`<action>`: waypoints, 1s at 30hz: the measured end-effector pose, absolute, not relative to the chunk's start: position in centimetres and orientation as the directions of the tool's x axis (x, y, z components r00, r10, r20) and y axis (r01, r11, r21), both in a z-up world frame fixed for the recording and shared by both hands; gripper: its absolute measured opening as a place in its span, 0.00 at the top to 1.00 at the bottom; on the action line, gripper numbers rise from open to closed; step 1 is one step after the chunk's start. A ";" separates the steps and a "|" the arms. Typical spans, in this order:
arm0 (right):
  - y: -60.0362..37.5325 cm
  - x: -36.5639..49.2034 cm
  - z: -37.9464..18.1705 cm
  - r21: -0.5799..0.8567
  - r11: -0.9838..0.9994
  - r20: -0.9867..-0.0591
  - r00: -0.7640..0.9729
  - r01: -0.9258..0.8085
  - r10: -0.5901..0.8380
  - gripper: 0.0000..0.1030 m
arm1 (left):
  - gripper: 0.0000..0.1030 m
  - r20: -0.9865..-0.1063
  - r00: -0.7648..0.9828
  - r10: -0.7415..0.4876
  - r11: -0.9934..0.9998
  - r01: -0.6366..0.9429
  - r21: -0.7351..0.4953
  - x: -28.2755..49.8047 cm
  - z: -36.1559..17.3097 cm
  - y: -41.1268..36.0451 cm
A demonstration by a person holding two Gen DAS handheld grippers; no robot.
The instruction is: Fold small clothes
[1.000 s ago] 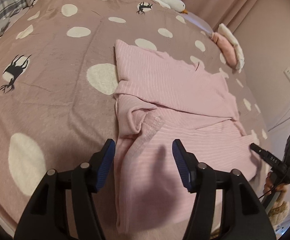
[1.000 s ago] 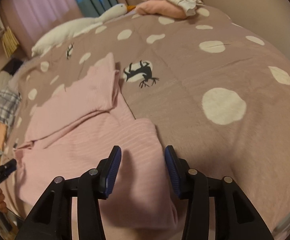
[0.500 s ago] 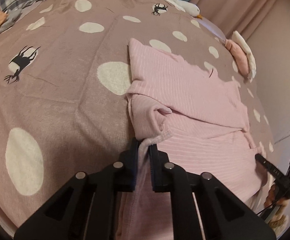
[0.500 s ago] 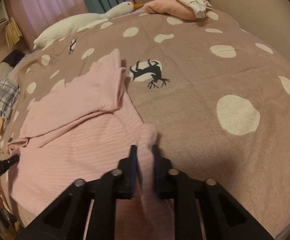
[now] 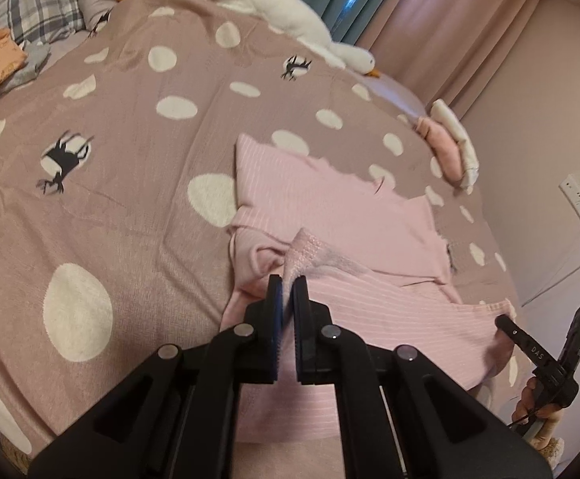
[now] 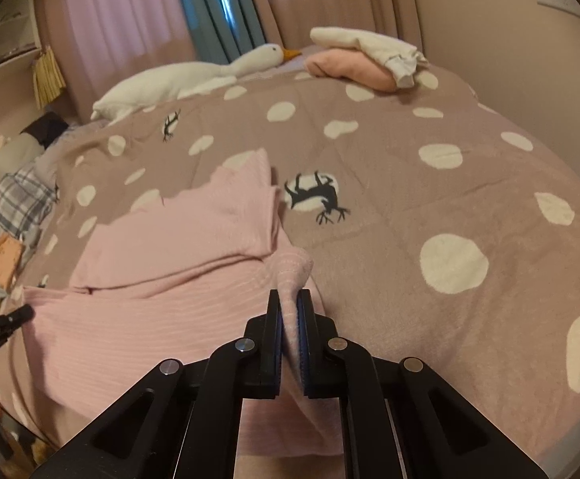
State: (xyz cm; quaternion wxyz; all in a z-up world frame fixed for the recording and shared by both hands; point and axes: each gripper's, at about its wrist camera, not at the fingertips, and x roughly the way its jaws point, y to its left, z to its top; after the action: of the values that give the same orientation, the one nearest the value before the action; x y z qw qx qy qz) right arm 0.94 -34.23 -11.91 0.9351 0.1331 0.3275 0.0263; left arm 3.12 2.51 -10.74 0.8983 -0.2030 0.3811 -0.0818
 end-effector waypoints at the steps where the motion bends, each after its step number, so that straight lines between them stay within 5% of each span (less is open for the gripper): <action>1: -34.3 0.8 -11.7 0.275 0.961 -0.596 0.791 0.038 0.139 0.92 | 0.96 -0.646 0.702 -0.300 0.905 -0.006 -0.426 2.9 -10.5 2.5; 30: -32.7 4.9 -4.7 0.246 0.967 -0.432 0.886 -0.065 0.169 0.92 | 0.97 -0.495 0.833 -0.246 0.902 0.009 -0.433 5.7 -3.4 4.1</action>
State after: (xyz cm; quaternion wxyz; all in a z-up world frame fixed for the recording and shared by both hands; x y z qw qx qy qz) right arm 4.88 -32.71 -4.68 0.9645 0.1130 0.2310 0.0606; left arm 5.75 4.07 -3.44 0.9338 -0.2111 0.2806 -0.0684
